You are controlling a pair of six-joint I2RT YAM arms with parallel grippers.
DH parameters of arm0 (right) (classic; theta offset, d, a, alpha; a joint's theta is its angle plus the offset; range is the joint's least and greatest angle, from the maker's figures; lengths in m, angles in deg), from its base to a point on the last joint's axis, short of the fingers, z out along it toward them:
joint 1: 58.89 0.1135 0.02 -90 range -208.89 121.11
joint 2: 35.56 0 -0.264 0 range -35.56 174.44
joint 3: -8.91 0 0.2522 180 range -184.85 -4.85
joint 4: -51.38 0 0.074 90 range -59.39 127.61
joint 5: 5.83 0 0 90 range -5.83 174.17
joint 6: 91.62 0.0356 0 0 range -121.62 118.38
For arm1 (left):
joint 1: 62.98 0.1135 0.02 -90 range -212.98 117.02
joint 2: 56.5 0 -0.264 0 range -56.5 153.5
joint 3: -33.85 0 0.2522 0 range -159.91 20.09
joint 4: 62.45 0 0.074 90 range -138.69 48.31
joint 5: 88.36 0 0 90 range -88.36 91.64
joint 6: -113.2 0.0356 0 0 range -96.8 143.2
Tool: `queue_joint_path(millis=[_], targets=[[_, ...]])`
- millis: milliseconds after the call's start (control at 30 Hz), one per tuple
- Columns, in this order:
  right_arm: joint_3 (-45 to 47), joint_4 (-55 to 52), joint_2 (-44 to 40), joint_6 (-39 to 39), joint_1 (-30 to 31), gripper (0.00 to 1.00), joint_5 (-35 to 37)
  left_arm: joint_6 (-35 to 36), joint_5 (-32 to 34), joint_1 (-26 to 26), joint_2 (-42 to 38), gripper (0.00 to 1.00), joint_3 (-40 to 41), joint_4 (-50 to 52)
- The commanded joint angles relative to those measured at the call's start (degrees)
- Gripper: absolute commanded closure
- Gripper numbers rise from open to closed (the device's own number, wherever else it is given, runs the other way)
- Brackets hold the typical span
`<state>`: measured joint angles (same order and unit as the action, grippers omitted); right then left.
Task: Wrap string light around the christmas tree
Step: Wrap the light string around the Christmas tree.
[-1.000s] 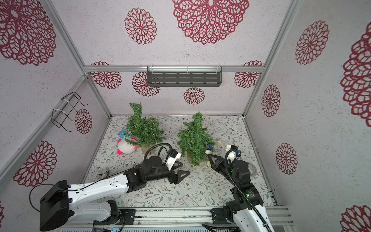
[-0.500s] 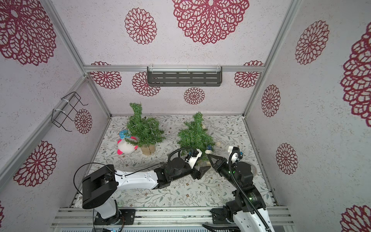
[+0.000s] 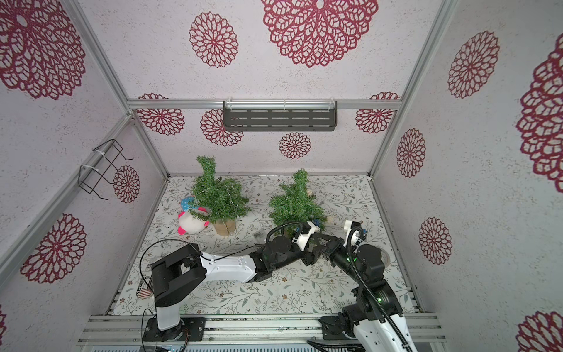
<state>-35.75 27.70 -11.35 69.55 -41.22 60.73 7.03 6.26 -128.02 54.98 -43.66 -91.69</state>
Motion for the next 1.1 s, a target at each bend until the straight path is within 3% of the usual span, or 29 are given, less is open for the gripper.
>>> queue_joint_path(millis=[0,300,367,467,533,600,767,1067], targets=[[-0.14,4.15,-0.17,1.06,0.41,1.00,-1.38,0.43,-1.19,0.70,2.82,0.48,-2.03,-2.26],[0.31,6.21,1.69,-0.80,0.39,1.00,-0.87,-2.66,-6.10,0.70,-0.73,1.00,0.37,-2.08],[-0.11,5.42,1.76,-3.00,0.30,0.95,0.32,-4.66,-8.29,0.66,-3.50,1.00,2.18,-1.46],[-2.61,1.29,2.56,-9.74,0.12,0.58,2.96,-6.91,-13.31,0.68,-9.04,1.00,3.30,4.76],[-4.65,-2.45,4.30,-14.93,-0.26,0.44,4.20,-7.47,-16.83,0.61,-12.45,1.00,2.16,13.63],[-6.54,-6.29,6.67,-20.27,-0.91,0.36,5.99,-8.05,-20.12,0.72,-15.35,1.00,0.38,23.91],[-8.02,-11.51,9.50,-27.70,-3.78,0.29,8.94,-12.52,-28.08,2.57,-18.54,1.00,-1.90,38.64],[-4.77,-18.39,10.75,-34.58,-12.02,0.27,13.89,-17.73,-35.41,4.57,-23.00,1.00,-0.58,40.97]])
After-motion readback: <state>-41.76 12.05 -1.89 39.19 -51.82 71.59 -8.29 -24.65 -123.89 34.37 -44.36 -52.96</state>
